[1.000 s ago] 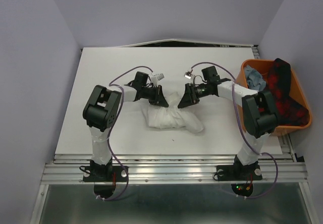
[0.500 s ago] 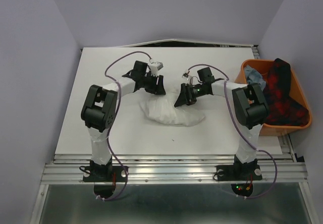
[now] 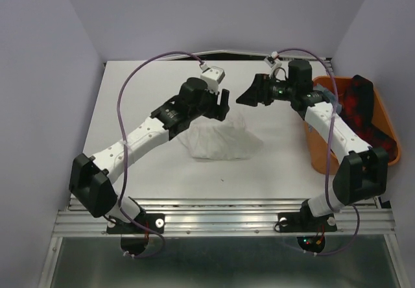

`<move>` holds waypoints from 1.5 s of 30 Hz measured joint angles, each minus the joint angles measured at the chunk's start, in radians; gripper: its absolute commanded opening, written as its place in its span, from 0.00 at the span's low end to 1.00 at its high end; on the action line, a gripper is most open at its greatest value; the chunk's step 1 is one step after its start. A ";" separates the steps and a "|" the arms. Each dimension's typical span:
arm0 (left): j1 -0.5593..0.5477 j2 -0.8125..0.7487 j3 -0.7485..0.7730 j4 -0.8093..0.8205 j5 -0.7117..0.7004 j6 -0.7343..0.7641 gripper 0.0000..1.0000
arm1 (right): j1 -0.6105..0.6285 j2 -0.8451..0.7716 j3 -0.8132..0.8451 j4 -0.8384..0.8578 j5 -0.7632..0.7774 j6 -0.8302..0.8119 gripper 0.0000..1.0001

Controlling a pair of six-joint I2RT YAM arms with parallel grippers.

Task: Fold and stack the skirts
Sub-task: Neatly place the folded skirt to the corner

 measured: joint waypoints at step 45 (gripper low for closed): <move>0.776 0.217 -0.319 -0.260 -0.040 0.640 0.91 | -0.296 -0.019 0.048 -0.348 0.079 -0.194 1.00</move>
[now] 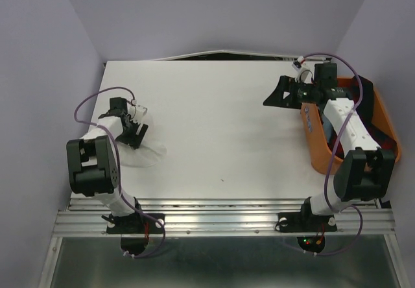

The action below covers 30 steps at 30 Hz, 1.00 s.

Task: Fold and stack the skirts
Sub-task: Neatly place the folded skirt to the corner

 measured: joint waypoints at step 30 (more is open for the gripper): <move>-0.002 -0.355 0.633 -0.391 0.152 0.206 0.99 | -0.017 -0.198 0.037 -0.110 0.099 -0.089 1.00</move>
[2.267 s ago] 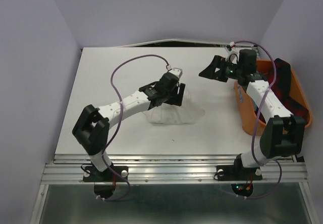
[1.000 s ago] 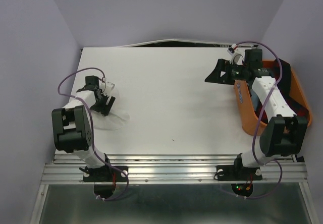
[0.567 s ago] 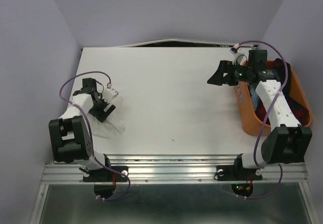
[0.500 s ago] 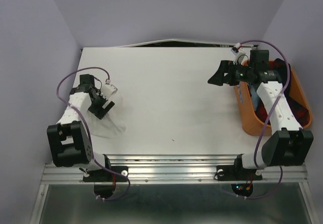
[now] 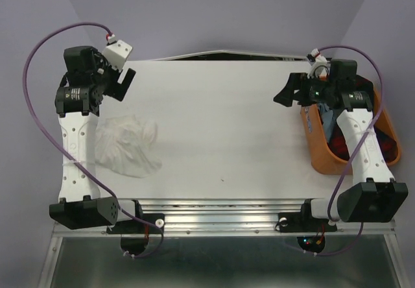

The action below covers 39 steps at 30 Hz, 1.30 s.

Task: Fold and stack the skirts
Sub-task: Neatly place the folded skirt to the corner, then grab the skirt from the pile

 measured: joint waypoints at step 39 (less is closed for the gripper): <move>-0.536 0.085 -0.187 0.230 0.029 -0.434 0.99 | -0.565 0.317 0.027 -0.117 0.550 -0.714 0.99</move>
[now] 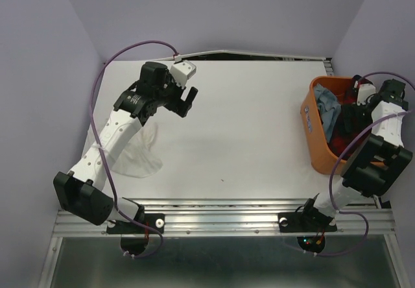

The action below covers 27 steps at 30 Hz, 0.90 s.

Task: Fold and stack the skirts
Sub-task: Grab the skirt from the pile

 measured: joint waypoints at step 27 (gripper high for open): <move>0.000 -0.026 0.002 0.042 -0.034 0.024 0.99 | 0.000 -0.141 0.534 -0.024 -0.262 0.321 0.01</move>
